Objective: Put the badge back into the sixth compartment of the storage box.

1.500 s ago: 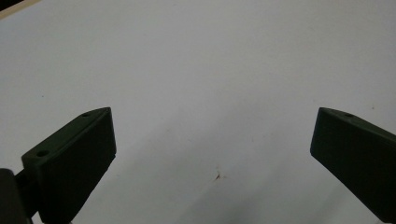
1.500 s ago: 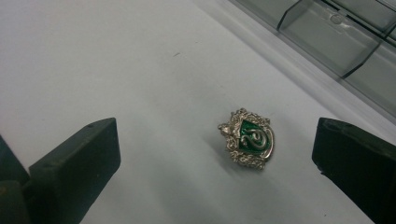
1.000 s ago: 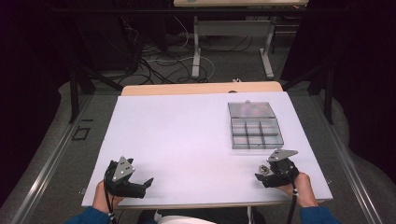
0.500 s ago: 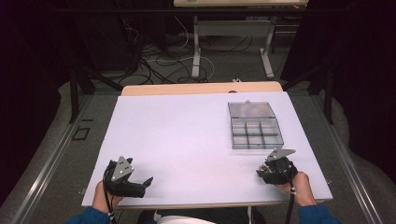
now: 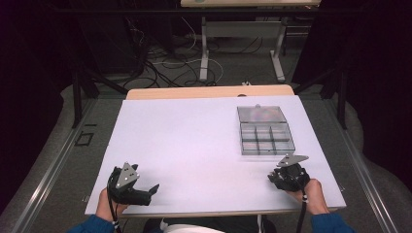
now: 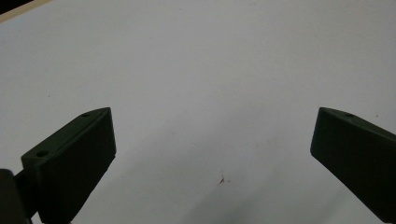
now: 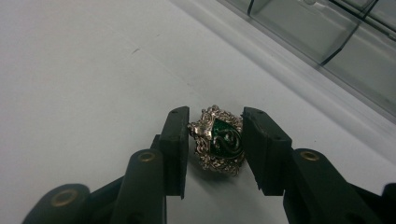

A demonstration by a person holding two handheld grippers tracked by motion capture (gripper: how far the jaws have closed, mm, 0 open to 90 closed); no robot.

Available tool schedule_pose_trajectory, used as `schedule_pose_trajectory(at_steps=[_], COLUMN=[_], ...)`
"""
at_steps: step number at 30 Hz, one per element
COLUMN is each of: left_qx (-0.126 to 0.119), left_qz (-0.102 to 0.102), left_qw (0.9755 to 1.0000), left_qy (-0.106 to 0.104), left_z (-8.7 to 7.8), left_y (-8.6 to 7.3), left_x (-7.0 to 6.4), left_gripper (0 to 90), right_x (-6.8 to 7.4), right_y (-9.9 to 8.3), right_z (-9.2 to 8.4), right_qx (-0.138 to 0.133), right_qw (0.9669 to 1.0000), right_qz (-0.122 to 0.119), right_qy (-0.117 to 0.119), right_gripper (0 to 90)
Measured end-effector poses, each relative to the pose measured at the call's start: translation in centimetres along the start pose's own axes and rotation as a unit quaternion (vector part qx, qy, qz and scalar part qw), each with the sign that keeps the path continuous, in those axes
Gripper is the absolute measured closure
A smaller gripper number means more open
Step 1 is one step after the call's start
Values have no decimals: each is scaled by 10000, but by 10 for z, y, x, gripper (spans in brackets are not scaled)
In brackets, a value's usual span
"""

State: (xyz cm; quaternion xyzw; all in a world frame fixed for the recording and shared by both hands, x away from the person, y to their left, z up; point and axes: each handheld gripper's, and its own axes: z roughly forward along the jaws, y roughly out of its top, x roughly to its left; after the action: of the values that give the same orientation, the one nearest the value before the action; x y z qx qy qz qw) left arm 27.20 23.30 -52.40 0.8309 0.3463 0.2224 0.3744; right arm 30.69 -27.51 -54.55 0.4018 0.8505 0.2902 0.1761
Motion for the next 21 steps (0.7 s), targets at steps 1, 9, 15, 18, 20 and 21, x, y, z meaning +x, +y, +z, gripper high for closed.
schedule_pose_trajectory(at_steps=[1, 9, 15, 18, 20, 21], left_qx=[2, 10, -7, 10, 10, 12], left_qz=[0, 9, 11, 10, 13, 16], left_qw=[10000, 10000, 10000, 10000, 10000, 10000], left_qy=[-2, -7, -4, -12, -11, -12], left_z=[0, 0, 0, 0, 0, 0], left_y=[0, 0, 0, 0, 0, 0], left_x=[0, 0, 0, 0, 0, 0], left_gripper=[1, 1, 1, 1, 1, 1], right_x=[0, 0, -1, -1, -3, -3], right_y=[0, 1, 2, 2, 2, 1], right_z=[0, -7, -11, -11, -13, -14], right_qx=[-8, -129, -159, -224, -263, -292], right_qw=[10000, 9998, 9996, 9991, 9988, 9983], right_qz=[-43, -23, 48, 35, 60, 158], right_qy=[-23, -137, -228, -348, -419, -480], right_gripper=[630, 732, 786, 808, 823, 838])
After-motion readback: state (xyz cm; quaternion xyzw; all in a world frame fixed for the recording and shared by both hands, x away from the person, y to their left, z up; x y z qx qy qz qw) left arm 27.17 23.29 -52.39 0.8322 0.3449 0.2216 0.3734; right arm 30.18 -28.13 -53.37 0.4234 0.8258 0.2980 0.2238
